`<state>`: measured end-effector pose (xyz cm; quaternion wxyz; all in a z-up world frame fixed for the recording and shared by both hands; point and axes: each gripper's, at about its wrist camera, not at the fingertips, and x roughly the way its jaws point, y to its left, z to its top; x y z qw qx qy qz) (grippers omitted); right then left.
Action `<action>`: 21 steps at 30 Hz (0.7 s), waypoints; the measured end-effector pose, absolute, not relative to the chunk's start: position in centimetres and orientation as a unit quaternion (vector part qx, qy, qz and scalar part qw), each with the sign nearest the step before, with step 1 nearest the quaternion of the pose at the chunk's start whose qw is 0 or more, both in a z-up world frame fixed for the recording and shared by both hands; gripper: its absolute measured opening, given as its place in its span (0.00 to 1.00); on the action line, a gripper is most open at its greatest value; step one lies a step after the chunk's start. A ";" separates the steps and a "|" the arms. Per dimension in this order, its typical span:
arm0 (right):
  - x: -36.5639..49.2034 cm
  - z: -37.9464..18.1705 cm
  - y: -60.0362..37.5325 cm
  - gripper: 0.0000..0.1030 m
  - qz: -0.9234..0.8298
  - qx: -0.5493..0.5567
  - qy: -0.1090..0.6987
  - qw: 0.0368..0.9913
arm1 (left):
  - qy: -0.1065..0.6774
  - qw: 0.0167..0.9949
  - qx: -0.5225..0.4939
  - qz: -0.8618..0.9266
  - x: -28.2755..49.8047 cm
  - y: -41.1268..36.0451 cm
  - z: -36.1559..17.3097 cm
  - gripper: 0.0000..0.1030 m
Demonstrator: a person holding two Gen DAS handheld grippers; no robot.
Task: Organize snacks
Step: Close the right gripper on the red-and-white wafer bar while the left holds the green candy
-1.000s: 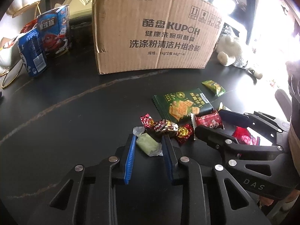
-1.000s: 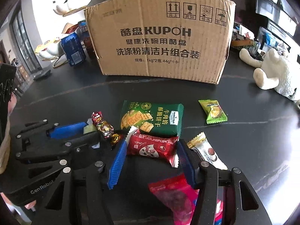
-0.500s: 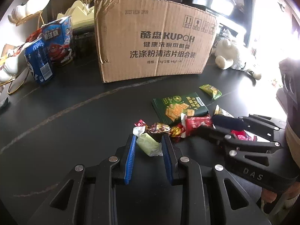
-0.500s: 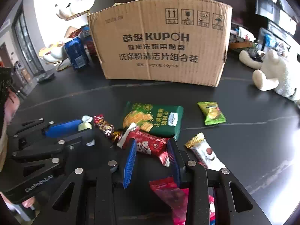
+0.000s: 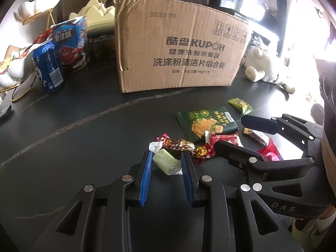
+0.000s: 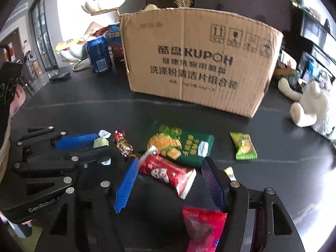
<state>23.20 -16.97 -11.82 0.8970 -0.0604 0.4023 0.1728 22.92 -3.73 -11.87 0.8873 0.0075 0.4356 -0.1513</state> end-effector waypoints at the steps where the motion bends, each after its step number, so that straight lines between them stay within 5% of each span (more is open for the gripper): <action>1: 23.4 -11.9 -16.8 0.62 0.175 -0.060 0.405 0.896 | 0.436 0.887 0.006 -0.151 22.9 -3.6 -11.9 0.27; 21: 23.6 -13.6 -16.1 0.44 0.202 -0.066 0.443 0.871 | 0.438 0.886 0.005 -0.155 22.8 -3.8 -12.1 0.27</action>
